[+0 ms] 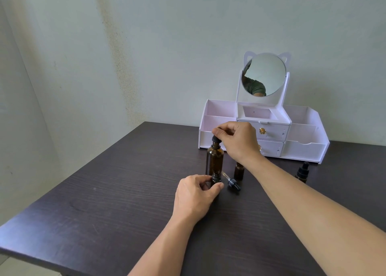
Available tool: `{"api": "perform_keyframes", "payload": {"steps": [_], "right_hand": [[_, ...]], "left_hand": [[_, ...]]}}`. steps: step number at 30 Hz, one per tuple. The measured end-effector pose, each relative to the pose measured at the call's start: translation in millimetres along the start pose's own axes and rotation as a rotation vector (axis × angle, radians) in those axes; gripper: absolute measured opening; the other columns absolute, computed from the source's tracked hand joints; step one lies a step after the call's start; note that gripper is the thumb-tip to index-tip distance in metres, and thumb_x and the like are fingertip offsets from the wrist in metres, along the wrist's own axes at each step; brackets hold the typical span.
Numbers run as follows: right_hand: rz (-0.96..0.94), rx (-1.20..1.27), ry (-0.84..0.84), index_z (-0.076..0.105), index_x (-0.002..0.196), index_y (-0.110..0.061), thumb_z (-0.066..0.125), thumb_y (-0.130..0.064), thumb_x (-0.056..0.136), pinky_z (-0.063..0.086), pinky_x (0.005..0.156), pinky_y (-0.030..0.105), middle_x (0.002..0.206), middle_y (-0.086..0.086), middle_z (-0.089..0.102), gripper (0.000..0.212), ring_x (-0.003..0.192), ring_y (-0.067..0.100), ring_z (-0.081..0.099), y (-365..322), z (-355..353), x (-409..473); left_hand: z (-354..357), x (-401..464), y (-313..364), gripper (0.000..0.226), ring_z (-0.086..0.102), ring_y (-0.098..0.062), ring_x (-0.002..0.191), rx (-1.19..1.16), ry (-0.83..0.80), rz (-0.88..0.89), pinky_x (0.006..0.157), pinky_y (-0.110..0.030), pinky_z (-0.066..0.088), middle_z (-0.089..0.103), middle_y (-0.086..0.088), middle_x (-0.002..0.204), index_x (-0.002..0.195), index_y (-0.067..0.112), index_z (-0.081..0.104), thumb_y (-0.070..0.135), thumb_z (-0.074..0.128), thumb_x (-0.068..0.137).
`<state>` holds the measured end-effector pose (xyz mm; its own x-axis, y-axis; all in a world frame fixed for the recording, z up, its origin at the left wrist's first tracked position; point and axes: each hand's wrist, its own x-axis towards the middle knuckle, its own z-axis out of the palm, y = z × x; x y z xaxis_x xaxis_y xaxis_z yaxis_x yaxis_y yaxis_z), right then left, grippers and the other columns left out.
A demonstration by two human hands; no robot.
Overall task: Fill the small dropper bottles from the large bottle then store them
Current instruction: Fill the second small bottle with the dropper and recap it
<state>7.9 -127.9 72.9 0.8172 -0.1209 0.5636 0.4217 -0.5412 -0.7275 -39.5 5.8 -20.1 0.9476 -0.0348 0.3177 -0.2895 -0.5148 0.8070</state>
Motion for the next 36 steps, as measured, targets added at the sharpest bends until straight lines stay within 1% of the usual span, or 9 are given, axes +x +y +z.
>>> {"api": "perform_keyframes", "payload": {"steps": [3, 8, 13, 15, 18, 21, 24, 31, 36], "right_hand": [[-0.031, 0.052, 0.048, 0.074, 0.077, -0.014, 0.070, -0.019, 0.086, 0.054, 0.073, 0.023, 0.068, -0.002, 0.072, 0.011, 0.065, 0.007, 0.069, -11.1, -9.5, 7.7], [-0.103, 0.114, 0.108, 0.072, 0.077, -0.015, 0.070, -0.018, 0.086, 0.054, 0.068, 0.018, 0.069, -0.003, 0.071, 0.010, 0.061, 0.004, 0.069, -33.7, -26.8, 21.0], [-0.138, 0.151, 0.159, 0.073, 0.085, -0.002, 0.069, -0.015, 0.087, 0.053, 0.066, 0.013, 0.072, 0.003, 0.072, 0.014, 0.061, 0.002, 0.068, -48.7, -41.1, 24.7], [-0.139, 0.154, 0.168, 0.074, 0.085, -0.002, 0.070, -0.016, 0.086, 0.054, 0.066, 0.014, 0.072, 0.001, 0.071, 0.014, 0.062, 0.003, 0.068, -49.4, -43.7, 21.7], [-0.121, 0.135, 0.142, 0.074, 0.081, -0.007, 0.071, -0.019, 0.085, 0.056, 0.070, 0.020, 0.071, 0.000, 0.072, 0.013, 0.065, 0.008, 0.071, -45.4, -44.3, 12.9], [-0.090, 0.134, 0.085, 0.073, 0.077, -0.013, 0.071, -0.020, 0.085, 0.057, 0.072, 0.024, 0.071, -0.001, 0.073, 0.011, 0.064, 0.009, 0.071, -40.0, -43.0, 3.2], [-0.063, 0.112, 0.044, 0.074, 0.076, -0.013, 0.072, -0.019, 0.085, 0.057, 0.074, 0.028, 0.072, 0.000, 0.074, 0.011, 0.066, 0.012, 0.072, -34.7, -39.5, -4.9], [-0.058, 0.109, 0.000, 0.072, 0.076, -0.019, 0.072, -0.018, 0.084, 0.047, 0.061, 0.009, 0.068, -0.008, 0.070, 0.009, 0.054, -0.007, 0.062, -30.2, -31.5, -16.9], [-0.050, 0.026, -0.021, 0.076, 0.077, -0.012, 0.073, -0.022, 0.083, 0.050, 0.063, 0.018, 0.071, 0.001, 0.073, 0.012, 0.061, 0.005, 0.065, -24.0, -25.6, -18.6]], "left_hand": [[0.0, -0.4, -0.2, 0.027, 0.057, -0.006, 0.063, -0.008, 0.010, -0.008, 0.067, -0.030, 0.054, 0.063, 0.006, 0.069, 0.097, 0.029, 0.075, 0.050, 0.072, 0.079], [0.0, -0.7, 0.0, 0.025, 0.055, -0.004, 0.061, -0.014, -0.003, -0.012, 0.064, -0.027, 0.051, 0.061, 0.008, 0.066, 0.095, 0.031, 0.075, 0.050, 0.072, 0.079], [-0.6, -0.4, 0.0, 0.026, 0.056, -0.005, 0.062, -0.014, -0.019, -0.015, 0.067, -0.030, 0.054, 0.064, 0.006, 0.069, 0.097, 0.030, 0.075, 0.049, 0.071, 0.080], [-1.0, 0.2, 0.2, 0.028, 0.058, -0.007, 0.063, -0.021, -0.022, -0.027, 0.067, -0.031, 0.055, 0.064, 0.006, 0.070, 0.100, 0.029, 0.074, 0.049, 0.071, 0.080], [-0.7, -0.2, 1.0, 0.029, 0.055, -0.006, 0.061, -0.022, -0.023, -0.037, 0.067, -0.031, 0.054, 0.062, 0.007, 0.069, 0.102, 0.029, 0.074, 0.049, 0.071, 0.080], [-0.4, -0.9, 1.7, 0.032, 0.057, -0.007, 0.063, -0.029, -0.015, -0.048, 0.070, -0.033, 0.056, 0.064, 0.006, 0.070, 0.104, 0.026, 0.074, 0.048, 0.072, 0.080], [-1.4, -1.7, 3.6, 0.030, 0.057, -0.009, 0.063, -0.023, -0.007, -0.048, 0.072, -0.036, 0.056, 0.066, 0.002, 0.071, 0.101, 0.026, 0.075, 0.047, 0.073, 0.080], [-0.3, -1.0, 2.2, 0.028, 0.059, -0.009, 0.062, -0.013, -0.026, -0.050, 0.070, -0.036, 0.057, 0.065, 0.005, 0.068, 0.100, 0.028, 0.075, 0.048, 0.072, 0.081], [-0.4, -0.5, 1.3, 0.032, 0.063, -0.013, 0.068, -0.012, -0.032, -0.054, 0.071, -0.038, 0.058, 0.066, 0.004, 0.071, 0.105, 0.027, 0.074, 0.047, 0.072, 0.081]]}}
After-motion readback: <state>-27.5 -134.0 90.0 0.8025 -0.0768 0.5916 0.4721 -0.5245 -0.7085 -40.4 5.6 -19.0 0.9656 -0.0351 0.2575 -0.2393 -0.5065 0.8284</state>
